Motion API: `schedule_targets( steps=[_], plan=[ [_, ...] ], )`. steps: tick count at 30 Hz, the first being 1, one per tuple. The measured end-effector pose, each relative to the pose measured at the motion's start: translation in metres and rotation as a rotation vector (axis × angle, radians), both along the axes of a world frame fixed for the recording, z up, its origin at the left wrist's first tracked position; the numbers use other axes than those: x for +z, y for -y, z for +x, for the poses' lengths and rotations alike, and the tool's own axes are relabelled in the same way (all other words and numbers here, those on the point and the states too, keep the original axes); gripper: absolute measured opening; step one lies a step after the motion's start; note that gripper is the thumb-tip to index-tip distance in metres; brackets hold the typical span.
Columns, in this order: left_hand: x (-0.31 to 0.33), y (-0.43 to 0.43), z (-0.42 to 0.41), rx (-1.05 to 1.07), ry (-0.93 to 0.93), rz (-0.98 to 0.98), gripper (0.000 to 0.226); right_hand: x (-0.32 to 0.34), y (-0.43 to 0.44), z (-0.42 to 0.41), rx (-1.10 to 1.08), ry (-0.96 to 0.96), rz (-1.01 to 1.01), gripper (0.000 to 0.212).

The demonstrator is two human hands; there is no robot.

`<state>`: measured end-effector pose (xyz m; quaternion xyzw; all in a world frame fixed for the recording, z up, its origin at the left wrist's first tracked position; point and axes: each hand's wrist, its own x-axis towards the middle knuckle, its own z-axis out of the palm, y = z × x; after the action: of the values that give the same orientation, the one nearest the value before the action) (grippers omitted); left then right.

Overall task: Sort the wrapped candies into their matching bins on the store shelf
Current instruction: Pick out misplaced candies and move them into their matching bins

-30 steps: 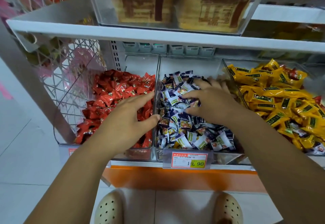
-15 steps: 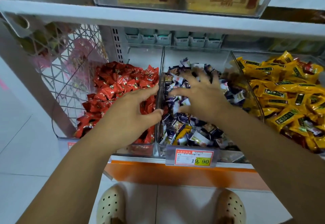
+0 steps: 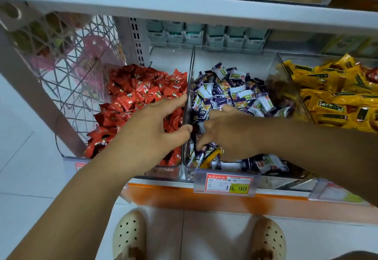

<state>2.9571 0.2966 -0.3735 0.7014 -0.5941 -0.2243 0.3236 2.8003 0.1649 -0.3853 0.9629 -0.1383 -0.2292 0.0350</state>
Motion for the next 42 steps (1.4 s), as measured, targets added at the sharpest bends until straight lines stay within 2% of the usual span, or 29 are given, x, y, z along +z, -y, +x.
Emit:
schedule_targets(
  steps=[4, 6, 11, 15, 19, 23, 26, 29, 31, 33, 35, 39, 42],
  plan=[
    [0.0, -0.001, -0.003, -0.001, -0.007, -0.001, 0.063, -0.015, -0.012, -0.007, 0.049, 0.186, -0.1, 0.045],
    [0.0, -0.002, -0.004, -0.001, -0.016, -0.003, 0.063, -0.016, -0.011, -0.012, 0.048, 0.254, -0.082, 0.041],
    [-0.001, -0.001, -0.006, -0.002, -0.008, -0.012, 0.063, 0.001, -0.009, -0.028, -0.136, 0.398, -0.011, 0.049],
    [-0.002, 0.001, -0.004, 0.001, 0.008, -0.021, 0.063, 0.013, -0.016, -0.045, -0.297, 0.564, -0.021, 0.034],
    [-0.003, 0.0, -0.005, -0.004, -0.001, -0.04, 0.061, 0.007, -0.024, -0.06, -0.414, 0.729, -0.064, 0.031],
    [-0.008, 0.002, -0.004, -0.006, 0.005, -0.049, 0.06, 0.012, -0.034, -0.069, -0.622, 1.004, 0.024, 0.026],
    [-0.01, 0.004, -0.002, -0.006, -0.006, -0.022, 0.06, 0.023, -0.034, -0.087, -0.74, 1.206, -0.064, 0.027],
    [-0.011, 0.005, 0.0, 0.012, -0.027, 0.02, 0.064, 0.03, -0.025, -0.115, -0.882, 1.325, -0.206, 0.028],
    [-0.011, 0.005, 0.001, 0.006, -0.046, 0.025, 0.071, 0.032, -0.017, -0.133, -1.027, 1.387, -0.209, 0.027],
    [-0.012, 0.006, 0.002, -0.004, -0.06, 0.025, 0.071, 0.029, -0.011, -0.146, -1.146, 1.384, -0.167, 0.022],
    [-0.014, 0.007, 0.003, -0.001, -0.063, 0.02, 0.072, 0.022, -0.009, -0.15, -1.188, 1.284, -0.132, 0.017],
    [-0.015, 0.006, 0.003, 0.018, -0.077, -0.003, 0.069, 0.013, -0.008, -0.149, -1.144, 1.028, -0.201, 0.024],
    [-0.015, 0.006, 0.002, 0.007, -0.081, 0.006, 0.062, 0.021, -0.008, -0.153, -1.127, 0.994, -0.245, 0.026]
  ],
)
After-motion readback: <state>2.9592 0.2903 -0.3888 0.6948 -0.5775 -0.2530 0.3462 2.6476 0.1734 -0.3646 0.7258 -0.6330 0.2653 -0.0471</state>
